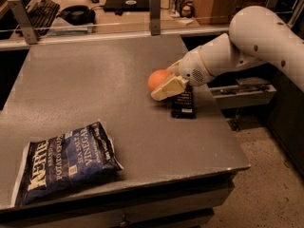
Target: Move orange near rxbar chocolate
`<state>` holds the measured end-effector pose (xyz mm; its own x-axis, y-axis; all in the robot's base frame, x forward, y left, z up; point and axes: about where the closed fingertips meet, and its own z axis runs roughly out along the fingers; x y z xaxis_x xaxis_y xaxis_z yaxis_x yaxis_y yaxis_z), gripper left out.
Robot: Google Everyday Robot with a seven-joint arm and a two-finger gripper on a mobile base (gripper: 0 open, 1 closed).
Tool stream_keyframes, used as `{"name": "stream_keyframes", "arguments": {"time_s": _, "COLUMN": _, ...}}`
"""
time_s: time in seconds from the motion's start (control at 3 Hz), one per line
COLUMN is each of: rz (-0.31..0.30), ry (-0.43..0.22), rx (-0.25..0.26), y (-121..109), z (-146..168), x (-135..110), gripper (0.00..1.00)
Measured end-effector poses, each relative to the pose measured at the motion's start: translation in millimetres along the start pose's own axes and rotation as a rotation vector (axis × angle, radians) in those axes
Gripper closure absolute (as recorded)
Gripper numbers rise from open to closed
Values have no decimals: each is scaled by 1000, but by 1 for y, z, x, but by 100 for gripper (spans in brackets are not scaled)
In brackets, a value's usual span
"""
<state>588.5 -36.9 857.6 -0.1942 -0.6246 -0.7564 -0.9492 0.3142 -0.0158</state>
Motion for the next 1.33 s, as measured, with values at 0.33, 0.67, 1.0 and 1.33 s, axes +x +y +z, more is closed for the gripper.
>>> {"name": "stream_keyframes", "arguments": {"time_s": 0.33, "rz": 1, "ry": 0, "rx": -1, "y": 0, "z": 1, "x": 1, "gripper": 0}}
{"name": "stream_keyframes", "arguments": {"time_s": 0.67, "rz": 0, "ry": 1, "rx": 1, "y": 0, "z": -2, "x": 1, "gripper": 0}}
{"name": "stream_keyframes", "arguments": {"time_s": 1.0, "rz": -14, "ry": -9, "rx": 38, "y": -1, "z": -35, "x": -2, "gripper": 0}}
{"name": "stream_keyframes", "arguments": {"time_s": 1.33, "rz": -61, "ry": -86, "rx": 91, "y": -4, "z": -121, "x": -13, "gripper": 0}}
